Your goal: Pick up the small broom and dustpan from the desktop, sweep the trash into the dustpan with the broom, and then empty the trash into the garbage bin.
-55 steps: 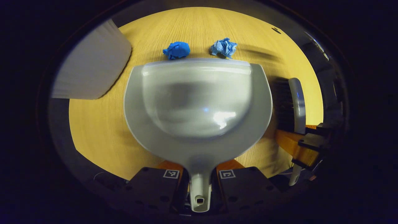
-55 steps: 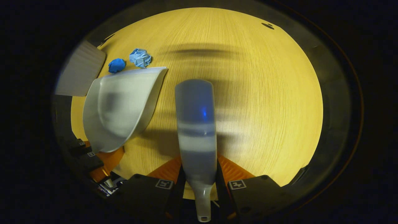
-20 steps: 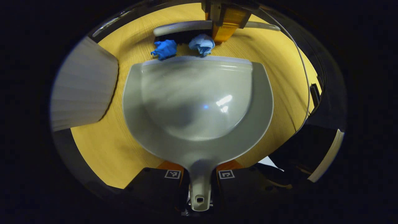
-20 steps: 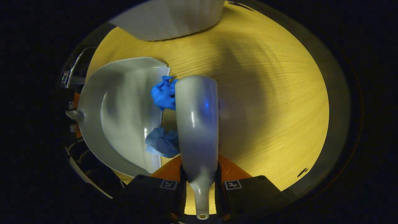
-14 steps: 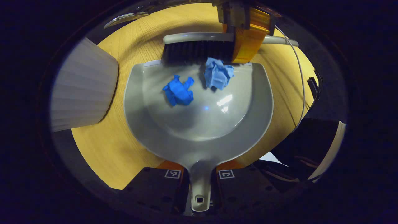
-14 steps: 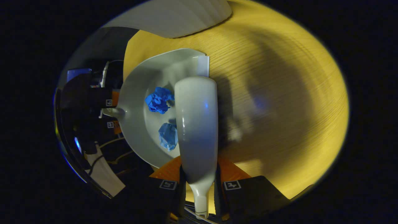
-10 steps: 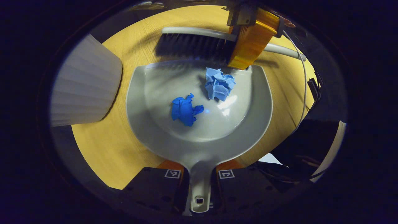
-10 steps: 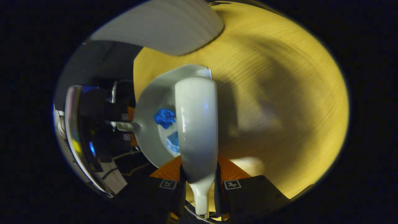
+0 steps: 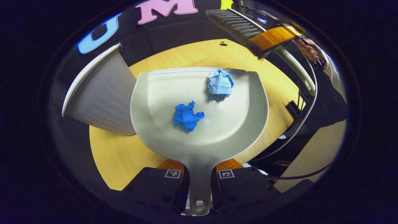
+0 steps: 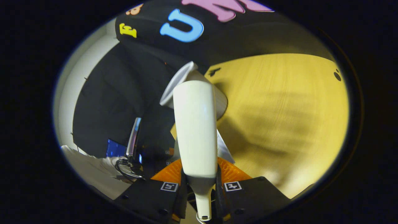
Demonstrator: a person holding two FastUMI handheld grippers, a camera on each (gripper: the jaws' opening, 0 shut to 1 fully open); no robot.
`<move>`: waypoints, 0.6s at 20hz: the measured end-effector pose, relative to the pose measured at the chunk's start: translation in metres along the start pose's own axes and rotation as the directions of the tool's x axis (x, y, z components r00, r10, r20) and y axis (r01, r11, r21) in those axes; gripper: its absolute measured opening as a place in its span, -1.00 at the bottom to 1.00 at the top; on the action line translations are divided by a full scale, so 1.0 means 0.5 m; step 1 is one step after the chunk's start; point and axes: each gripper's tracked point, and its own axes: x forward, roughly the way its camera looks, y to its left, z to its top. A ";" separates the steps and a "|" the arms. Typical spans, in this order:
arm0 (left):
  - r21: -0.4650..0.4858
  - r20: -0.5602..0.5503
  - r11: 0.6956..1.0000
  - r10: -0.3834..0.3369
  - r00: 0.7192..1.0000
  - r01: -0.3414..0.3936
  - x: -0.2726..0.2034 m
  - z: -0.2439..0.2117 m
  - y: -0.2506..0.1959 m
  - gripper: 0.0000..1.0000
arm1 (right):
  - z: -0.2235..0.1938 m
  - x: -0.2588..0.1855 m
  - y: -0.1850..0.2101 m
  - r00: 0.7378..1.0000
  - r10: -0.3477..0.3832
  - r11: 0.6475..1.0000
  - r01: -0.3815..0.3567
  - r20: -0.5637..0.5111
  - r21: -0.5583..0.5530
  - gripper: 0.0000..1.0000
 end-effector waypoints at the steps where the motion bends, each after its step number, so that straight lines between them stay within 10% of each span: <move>1: 0.000 0.042 1.000 0.006 0.999 -0.006 -0.010 0.016 0.005 -0.45 | 0.011 -0.013 -0.007 0.996 0.031 0.999 -0.033 0.080 0.016 -0.14; 9: -0.063 0.270 0.993 0.115 0.956 -0.101 -0.196 0.200 0.115 -0.46 | 0.019 -0.100 -0.105 0.928 0.025 0.995 -0.060 0.372 0.083 -0.33; 12: -0.076 0.254 0.959 0.284 0.925 -0.274 -0.245 0.224 0.261 -0.46 | 0.015 -0.088 -0.090 0.929 0.005 0.996 -0.036 0.369 0.077 -0.33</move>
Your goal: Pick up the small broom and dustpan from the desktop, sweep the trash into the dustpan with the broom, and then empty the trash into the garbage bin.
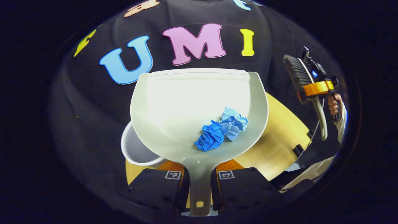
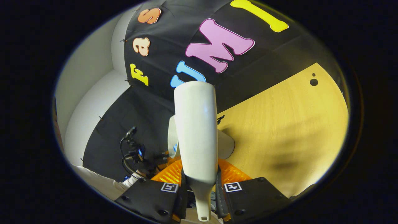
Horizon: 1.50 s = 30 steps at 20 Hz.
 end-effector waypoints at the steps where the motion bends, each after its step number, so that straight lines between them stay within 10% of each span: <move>1: 0.021 -0.005 0.998 0.055 0.998 -0.055 0.008 0.014 0.053 -0.46 | -0.005 0.004 0.000 1.000 -0.005 1.000 0.005 -0.002 -0.005 -0.23; 7: 0.206 -0.078 0.920 0.356 0.931 -0.334 0.013 0.017 0.291 -0.48 | -0.010 0.003 0.000 1.000 -0.004 1.000 0.004 0.004 0.013 -0.22; 12: 0.408 -0.166 0.808 0.523 0.836 -0.425 0.034 -0.017 0.423 -0.46 | -0.016 0.004 -0.004 1.000 -0.007 1.000 0.007 -0.007 0.012 -0.13; 20: 0.818 0.001 0.410 0.700 0.715 -0.403 0.011 -0.004 0.478 -0.46 | -0.030 -0.006 -0.037 0.999 -0.043 0.998 0.044 -0.018 0.039 -0.33; 25: 0.925 0.183 0.095 0.735 0.653 -0.367 -0.003 0.022 0.497 -0.46 | -0.037 -0.011 -0.046 0.998 -0.053 0.998 0.053 -0.022 0.040 -0.22; 27: 0.930 0.204 0.064 0.729 0.653 -0.362 -0.006 0.025 0.500 -0.46 | -0.039 -0.010 -0.046 0.998 -0.054 0.997 0.056 -0.026 0.046 -0.23; 30: 0.907 0.199 0.124 0.715 0.670 -0.403 -0.004 0.026 0.506 -0.46 | -0.045 -0.009 -0.049 0.998 -0.060 0.997 0.061 -0.030 0.044 -0.22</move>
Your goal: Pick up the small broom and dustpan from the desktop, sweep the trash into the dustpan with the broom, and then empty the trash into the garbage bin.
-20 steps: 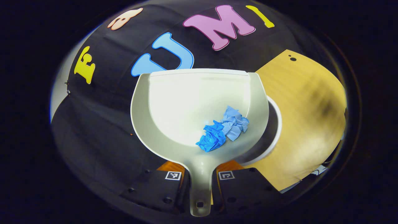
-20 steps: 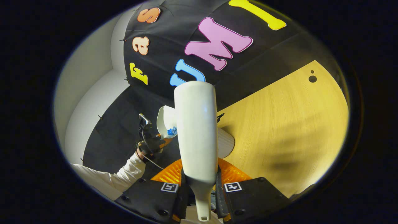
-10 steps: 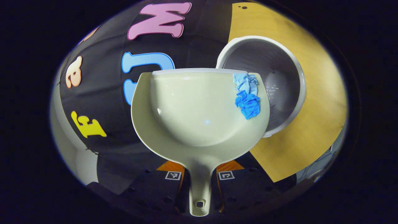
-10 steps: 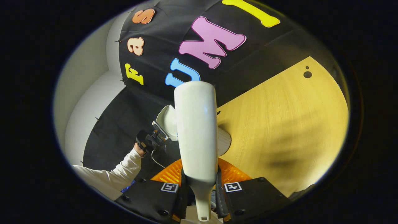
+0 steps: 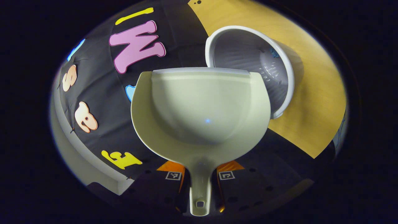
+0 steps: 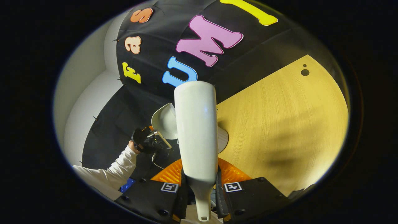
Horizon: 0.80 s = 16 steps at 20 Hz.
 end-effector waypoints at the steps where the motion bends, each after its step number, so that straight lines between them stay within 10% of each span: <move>1: -0.048 0.007 0.999 -0.012 1.000 0.012 0.002 0.000 -0.002 -0.46 | 0.001 0.001 0.002 1.000 0.002 1.000 -0.002 -0.001 0.002 -0.31; 8: -0.456 0.127 0.882 -0.065 0.990 0.116 -0.047 0.075 -0.028 -0.46 | 0.005 0.011 0.028 1.000 0.013 1.000 -0.013 -0.001 -0.007 -0.33; 12: -0.686 0.340 0.643 -0.132 0.931 0.341 -0.132 0.213 -0.076 -0.46 | 0.024 0.026 0.010 1.000 -0.024 1.000 0.024 0.011 0.001 -0.23; 16: -0.710 0.566 0.372 -0.203 0.799 0.598 -0.212 0.374 -0.125 -0.46 | 0.047 0.051 -0.042 0.990 -0.139 0.989 0.138 0.026 0.044 -0.33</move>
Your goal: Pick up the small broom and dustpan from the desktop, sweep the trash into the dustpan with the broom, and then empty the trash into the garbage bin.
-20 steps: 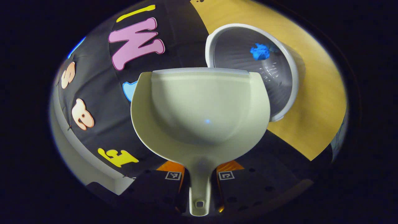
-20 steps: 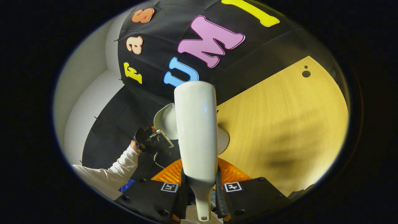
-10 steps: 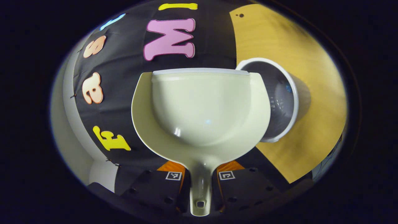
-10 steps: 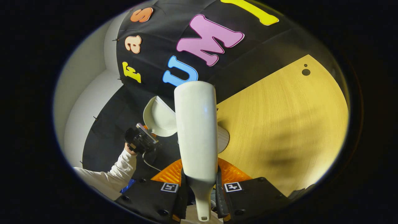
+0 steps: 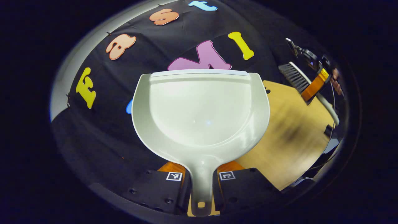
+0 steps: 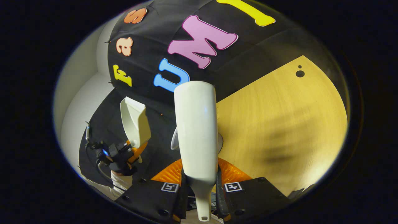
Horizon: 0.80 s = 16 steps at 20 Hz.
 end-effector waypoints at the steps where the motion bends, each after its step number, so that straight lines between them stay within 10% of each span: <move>1: -0.057 -0.010 0.997 -0.056 0.998 0.055 0.002 0.000 -0.040 -0.53 | 0.003 0.009 -0.020 0.999 -0.043 0.999 0.043 -0.002 0.011 -0.33; 6: -0.396 -0.088 0.867 -0.365 0.927 0.303 0.060 -0.049 -0.267 -0.46 | -0.032 0.048 -0.144 0.946 -0.319 0.948 0.319 -0.057 -0.015 -0.22; 10: -0.461 -0.300 0.851 -0.417 0.858 0.252 0.142 -0.172 -0.390 -0.46 | -0.128 0.077 -0.233 0.841 -0.519 0.855 0.512 -0.155 -0.085 -0.22; 16: -0.611 -0.486 0.765 -0.565 0.666 0.203 0.179 -0.283 -0.471 -0.45 | -0.250 0.124 -0.323 0.727 -0.623 0.779 0.610 -0.287 -0.146 -0.21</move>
